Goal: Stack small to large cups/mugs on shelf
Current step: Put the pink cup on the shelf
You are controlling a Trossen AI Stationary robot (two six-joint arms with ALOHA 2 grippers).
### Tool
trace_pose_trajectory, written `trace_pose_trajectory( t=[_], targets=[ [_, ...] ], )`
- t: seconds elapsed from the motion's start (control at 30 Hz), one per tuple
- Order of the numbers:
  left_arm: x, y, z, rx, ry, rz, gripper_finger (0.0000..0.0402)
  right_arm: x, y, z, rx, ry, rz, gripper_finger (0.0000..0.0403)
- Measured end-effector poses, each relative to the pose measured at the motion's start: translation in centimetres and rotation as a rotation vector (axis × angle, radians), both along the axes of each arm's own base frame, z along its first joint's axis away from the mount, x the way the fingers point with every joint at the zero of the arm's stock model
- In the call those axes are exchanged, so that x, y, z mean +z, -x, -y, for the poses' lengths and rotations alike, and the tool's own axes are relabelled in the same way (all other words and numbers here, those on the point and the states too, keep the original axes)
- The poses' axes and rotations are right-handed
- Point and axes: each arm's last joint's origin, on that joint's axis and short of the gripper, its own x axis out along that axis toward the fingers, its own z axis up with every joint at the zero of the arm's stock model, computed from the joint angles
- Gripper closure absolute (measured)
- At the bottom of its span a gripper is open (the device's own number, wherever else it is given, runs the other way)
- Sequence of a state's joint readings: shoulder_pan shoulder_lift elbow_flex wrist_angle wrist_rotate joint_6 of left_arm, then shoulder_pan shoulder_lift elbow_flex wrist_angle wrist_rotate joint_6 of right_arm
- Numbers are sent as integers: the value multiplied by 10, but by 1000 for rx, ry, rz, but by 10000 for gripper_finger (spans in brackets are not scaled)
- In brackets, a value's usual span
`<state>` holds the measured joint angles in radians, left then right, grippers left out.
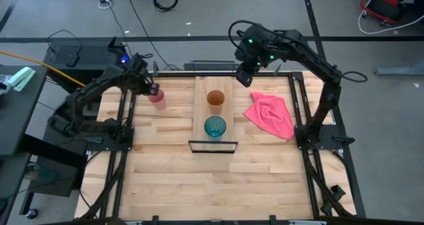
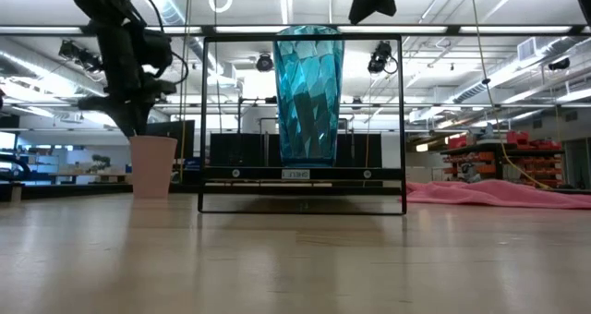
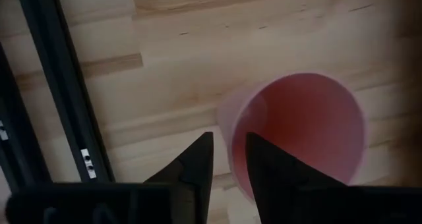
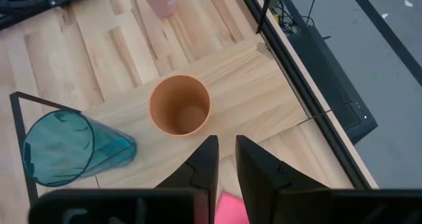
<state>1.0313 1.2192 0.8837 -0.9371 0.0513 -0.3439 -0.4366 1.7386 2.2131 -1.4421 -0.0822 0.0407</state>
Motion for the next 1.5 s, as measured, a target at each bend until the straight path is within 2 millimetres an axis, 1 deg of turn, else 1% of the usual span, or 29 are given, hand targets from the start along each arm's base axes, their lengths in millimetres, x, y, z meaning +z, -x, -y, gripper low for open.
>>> trace_pose_trajectory(
  t=[0.2, 0.43, 0.87, 1.07, 1.2, 1.37, 1.5],
  targets=[
    [-9, -4, -7, -19, 15, -31, 299, -1, -1, 0, 0, -2, -4, 342],
    [-9, -7, -12, -16, -17, -12, 299, -1, -1, 0, 0, -2, -4, 342],
    [-11, -6, -11, -10, -13, -11, 319, -1, -1, 0, -1, -2, -3, 342],
    [-18, -5, -8, -13, 16, -19, 314, -1, -1, 0, -6, -6, -2, 342],
    [-20, -4, -7, -13, 18, -19, 311, -1, -1, 0, -9, -8, -2, 342],
    [-20, -5, -8, -12, 16, -17, 327, -1, -1, 0, -13, -11, -1, 342],
    [-19, -5, -8, -13, 11, -14, 357, -1, -1, 0, -13, -11, -1, 342]
  ],
)
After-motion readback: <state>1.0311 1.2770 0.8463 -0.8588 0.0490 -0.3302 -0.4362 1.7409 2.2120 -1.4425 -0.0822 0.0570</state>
